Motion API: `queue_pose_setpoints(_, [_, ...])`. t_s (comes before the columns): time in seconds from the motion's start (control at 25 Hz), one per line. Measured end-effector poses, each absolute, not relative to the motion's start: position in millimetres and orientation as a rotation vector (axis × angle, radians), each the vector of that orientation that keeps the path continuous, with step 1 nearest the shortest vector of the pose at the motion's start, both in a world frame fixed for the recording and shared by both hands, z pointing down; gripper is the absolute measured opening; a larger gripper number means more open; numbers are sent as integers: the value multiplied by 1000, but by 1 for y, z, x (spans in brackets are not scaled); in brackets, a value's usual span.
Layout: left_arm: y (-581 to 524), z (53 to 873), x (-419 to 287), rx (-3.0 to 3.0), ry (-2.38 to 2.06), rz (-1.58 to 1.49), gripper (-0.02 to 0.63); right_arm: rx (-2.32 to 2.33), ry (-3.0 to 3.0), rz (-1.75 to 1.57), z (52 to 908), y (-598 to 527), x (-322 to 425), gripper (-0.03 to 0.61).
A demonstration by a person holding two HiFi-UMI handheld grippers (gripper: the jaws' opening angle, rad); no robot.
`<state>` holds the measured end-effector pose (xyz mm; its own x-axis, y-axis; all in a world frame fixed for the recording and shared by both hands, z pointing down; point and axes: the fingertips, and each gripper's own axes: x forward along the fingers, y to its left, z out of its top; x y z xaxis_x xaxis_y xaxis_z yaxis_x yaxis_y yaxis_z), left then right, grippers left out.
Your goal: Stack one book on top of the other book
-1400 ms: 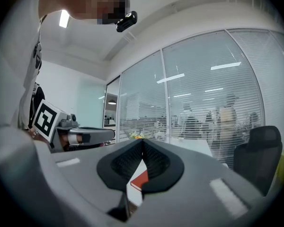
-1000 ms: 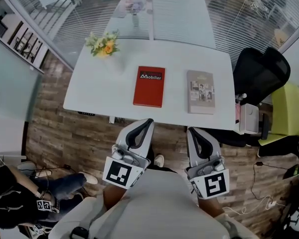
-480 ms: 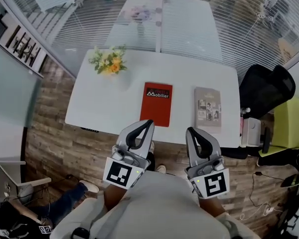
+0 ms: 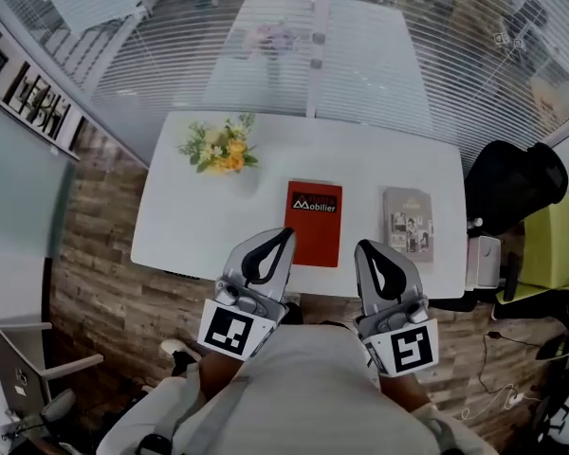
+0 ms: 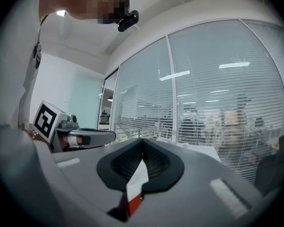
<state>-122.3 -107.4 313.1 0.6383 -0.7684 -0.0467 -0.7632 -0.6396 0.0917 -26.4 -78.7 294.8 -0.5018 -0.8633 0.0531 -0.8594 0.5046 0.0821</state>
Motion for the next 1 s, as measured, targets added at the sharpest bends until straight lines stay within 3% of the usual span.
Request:
queue_pose_setpoints(0.84, [-158,342,-126,2773,-1234,-67,0,1538,-2618,-6,321,-125,-29,21])
queue_pose_setpoints(1.0, [-163,362,-125,2720,-1209,-30,38,1535,-2591,64,341,-130,-22,35])
